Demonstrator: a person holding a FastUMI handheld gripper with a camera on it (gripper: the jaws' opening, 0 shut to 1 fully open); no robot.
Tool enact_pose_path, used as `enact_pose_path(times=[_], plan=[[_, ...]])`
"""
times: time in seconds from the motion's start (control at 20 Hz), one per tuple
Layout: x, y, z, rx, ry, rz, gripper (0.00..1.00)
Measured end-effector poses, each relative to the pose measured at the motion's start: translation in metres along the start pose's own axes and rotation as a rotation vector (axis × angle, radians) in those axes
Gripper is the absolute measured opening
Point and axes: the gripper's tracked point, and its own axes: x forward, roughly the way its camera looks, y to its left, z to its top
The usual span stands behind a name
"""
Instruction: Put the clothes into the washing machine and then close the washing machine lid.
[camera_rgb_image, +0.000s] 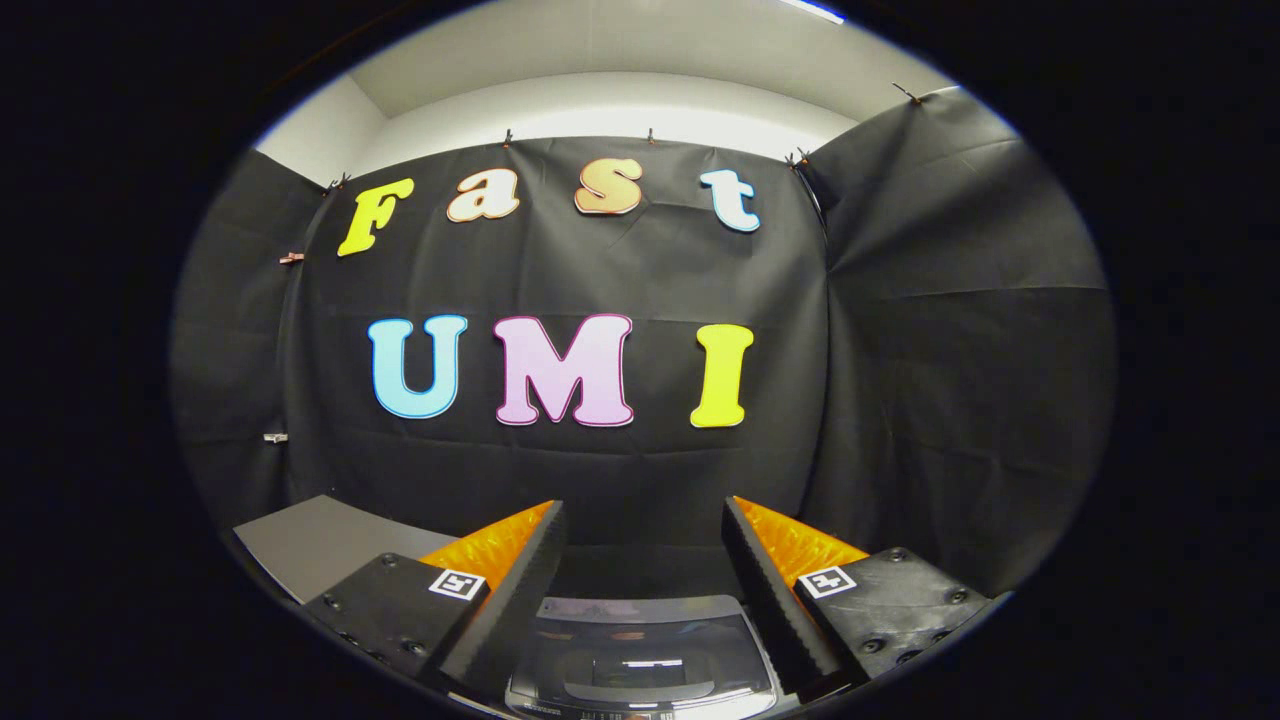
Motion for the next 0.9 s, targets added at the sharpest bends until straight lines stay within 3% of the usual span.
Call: enact_pose_path(times=[0.9], plan=[[-0.008,0.005,-0.010,-0.008,0.018,0.003,0.98]])
